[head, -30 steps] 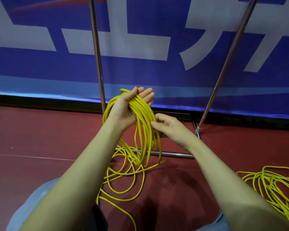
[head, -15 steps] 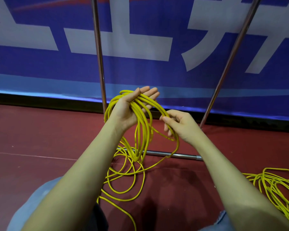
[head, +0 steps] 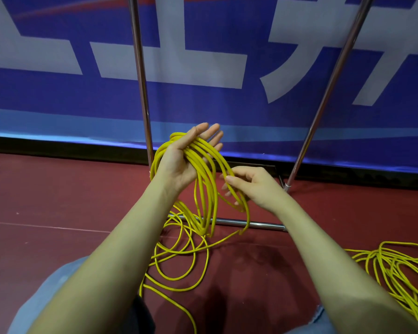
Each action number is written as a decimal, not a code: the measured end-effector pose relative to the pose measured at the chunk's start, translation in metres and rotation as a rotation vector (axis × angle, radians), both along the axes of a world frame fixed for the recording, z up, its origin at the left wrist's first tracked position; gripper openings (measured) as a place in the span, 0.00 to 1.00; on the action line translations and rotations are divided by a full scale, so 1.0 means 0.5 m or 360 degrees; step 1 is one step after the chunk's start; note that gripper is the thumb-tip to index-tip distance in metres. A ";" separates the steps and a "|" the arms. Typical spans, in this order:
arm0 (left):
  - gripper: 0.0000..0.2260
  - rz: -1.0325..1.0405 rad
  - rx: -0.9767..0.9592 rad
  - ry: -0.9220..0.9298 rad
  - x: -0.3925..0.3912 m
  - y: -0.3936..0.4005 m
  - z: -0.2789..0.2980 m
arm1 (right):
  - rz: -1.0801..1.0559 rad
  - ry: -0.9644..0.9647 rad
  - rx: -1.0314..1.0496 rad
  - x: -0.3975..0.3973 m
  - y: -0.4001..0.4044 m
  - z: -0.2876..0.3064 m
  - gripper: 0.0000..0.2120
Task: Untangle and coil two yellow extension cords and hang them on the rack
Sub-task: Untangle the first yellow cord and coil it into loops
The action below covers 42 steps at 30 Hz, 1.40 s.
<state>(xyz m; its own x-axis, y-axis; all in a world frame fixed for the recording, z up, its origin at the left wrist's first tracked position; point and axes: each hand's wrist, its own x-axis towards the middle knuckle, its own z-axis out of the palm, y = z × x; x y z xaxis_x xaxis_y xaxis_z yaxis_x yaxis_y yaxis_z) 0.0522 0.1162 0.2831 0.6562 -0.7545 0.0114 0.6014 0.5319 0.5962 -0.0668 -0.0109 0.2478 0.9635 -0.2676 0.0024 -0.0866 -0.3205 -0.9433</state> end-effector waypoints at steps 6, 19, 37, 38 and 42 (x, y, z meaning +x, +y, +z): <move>0.11 0.0059 -0.0040 0.0063 0.008 0.000 -0.004 | -0.0295 -0.0351 -0.0050 0.000 0.000 0.009 0.10; 0.12 0.0182 -0.0192 0.0223 0.012 0.001 0.005 | -0.0085 -0.0125 0.0074 0.007 0.002 -0.015 0.06; 0.12 0.0191 -0.0229 0.0233 0.024 0.007 0.004 | -0.0032 0.0181 0.0064 -0.003 -0.012 -0.049 0.12; 0.14 0.0165 -0.0183 0.0187 0.024 0.008 0.003 | -0.0155 0.0165 0.0060 -0.005 -0.020 -0.053 0.13; 0.22 0.0009 -0.0005 0.0051 0.027 0.010 -0.003 | -0.0348 0.0086 0.0658 -0.004 -0.045 -0.048 0.12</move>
<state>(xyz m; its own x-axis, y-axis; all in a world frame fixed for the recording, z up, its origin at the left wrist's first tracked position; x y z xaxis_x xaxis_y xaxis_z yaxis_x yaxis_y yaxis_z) 0.0658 0.1210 0.2816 0.6605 -0.7508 -0.0074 0.6172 0.5374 0.5747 -0.0687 -0.0334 0.2240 0.8802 -0.4324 -0.1957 -0.1627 0.1124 -0.9803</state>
